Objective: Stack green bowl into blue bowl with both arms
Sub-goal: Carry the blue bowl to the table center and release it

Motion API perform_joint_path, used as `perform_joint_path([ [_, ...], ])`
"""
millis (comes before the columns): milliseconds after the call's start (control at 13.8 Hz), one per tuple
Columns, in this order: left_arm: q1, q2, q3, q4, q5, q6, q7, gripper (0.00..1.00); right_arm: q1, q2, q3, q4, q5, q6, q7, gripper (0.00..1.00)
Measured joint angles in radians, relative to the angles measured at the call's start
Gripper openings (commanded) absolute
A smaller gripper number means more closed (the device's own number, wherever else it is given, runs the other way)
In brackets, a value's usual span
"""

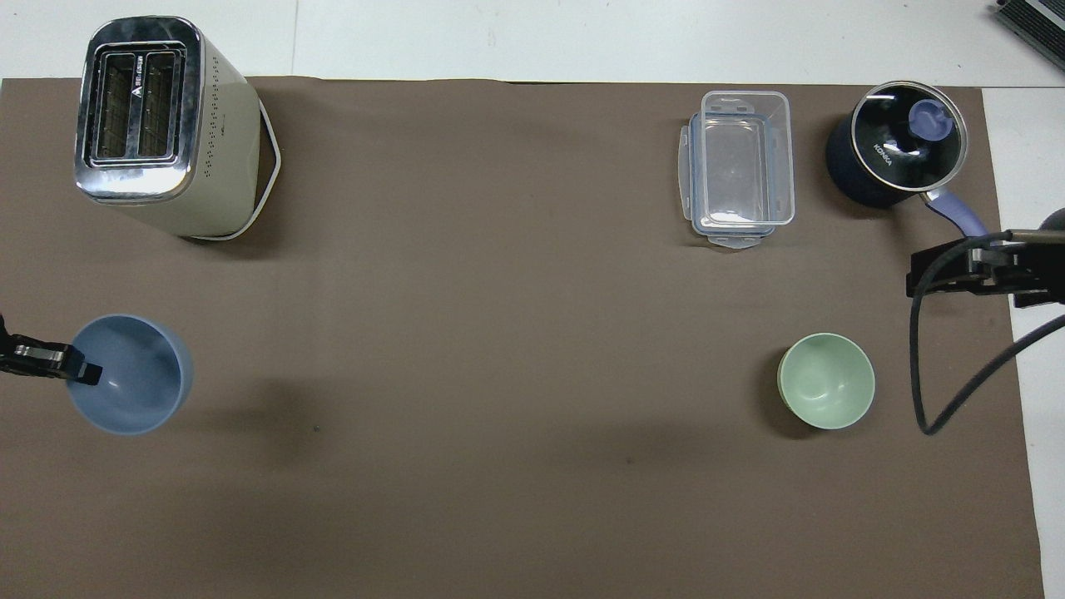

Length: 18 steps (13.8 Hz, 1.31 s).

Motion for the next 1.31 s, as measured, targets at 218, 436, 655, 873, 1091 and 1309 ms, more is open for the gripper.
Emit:
perform_joint_path([
  [218, -0.108, 0.001, -0.003, 0.001, -0.001, 0.002, -0.156, 0.0, 0.0, 0.0, 0.0, 0.0, 0.0, 0.0, 0.0, 1.0],
  [436, -0.236, 0.005, -0.006, -0.002, -0.003, 0.031, -0.331, 0.0, 0.0, 0.0, 0.0, 0.0, 0.0, 0.0, 0.0, 1.0],
  [655, -0.358, 0.016, -0.008, -0.039, -0.007, 0.09, -0.461, 0.0, -0.001, 0.0, 0.0, 0.0, 0.0, 0.0, -0.001, 1.0],
  [873, -0.48, 0.041, -0.01, -0.117, -0.033, 0.216, -0.558, 0.0, -0.008, 0.0, -0.004, 0.0, 0.0, 0.0, -0.001, 1.0],
  [1091, -0.586, 0.069, -0.01, -0.198, -0.078, 0.338, -0.613, 0.0, -0.019, 0.0, -0.005, 0.0, 0.0, 0.0, -0.004, 1.0],
  [1309, -0.681, 0.093, -0.01, -0.263, -0.126, 0.436, -0.636, 0.0, -0.018, 0.0, -0.004, 0.0, 0.0, 0.0, -0.005, 1.0],
])
